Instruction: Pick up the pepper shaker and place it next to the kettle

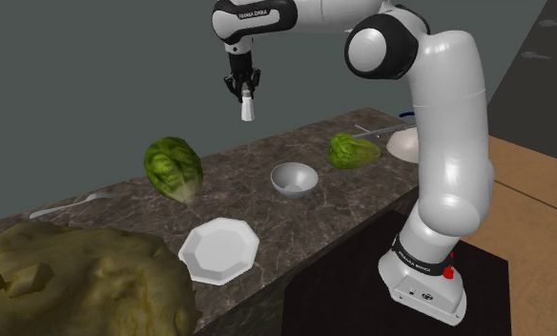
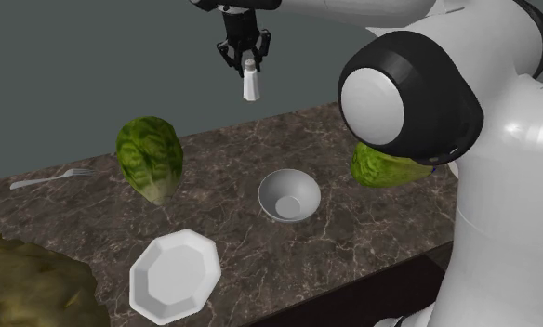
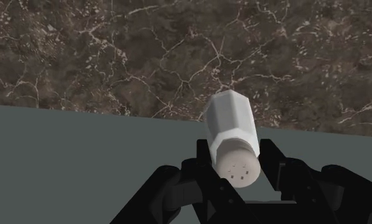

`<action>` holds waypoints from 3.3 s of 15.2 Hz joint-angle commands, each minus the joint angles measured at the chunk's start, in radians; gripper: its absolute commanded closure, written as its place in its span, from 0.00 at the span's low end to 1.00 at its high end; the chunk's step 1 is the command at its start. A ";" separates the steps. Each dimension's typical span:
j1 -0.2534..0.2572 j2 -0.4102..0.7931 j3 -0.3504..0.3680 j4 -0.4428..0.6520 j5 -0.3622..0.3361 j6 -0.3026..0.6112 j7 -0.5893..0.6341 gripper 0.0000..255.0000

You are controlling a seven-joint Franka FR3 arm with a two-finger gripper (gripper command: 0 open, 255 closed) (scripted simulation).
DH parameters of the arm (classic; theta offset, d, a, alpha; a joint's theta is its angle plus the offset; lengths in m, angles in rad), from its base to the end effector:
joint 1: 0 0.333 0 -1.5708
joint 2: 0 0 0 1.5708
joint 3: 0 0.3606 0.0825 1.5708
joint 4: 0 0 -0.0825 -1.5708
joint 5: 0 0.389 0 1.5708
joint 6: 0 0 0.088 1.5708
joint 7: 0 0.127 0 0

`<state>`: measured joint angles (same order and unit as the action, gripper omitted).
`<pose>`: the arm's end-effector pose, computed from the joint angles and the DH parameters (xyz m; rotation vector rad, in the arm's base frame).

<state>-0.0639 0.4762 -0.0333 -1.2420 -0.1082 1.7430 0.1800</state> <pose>0.7227 -0.0769 0.5163 2.9956 -0.3857 0.0456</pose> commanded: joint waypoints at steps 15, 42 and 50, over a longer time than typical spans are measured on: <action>0.000 0.090 -0.002 0.361 0.005 -0.269 -0.028 1.00; -0.178 -0.836 -0.160 -0.809 -0.070 0.016 -0.322 1.00; -0.250 -1.022 -0.253 -0.952 -0.139 -0.002 -0.457 1.00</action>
<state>-0.3047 -0.5171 -0.2768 -2.1692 -0.2371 1.7421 -0.2626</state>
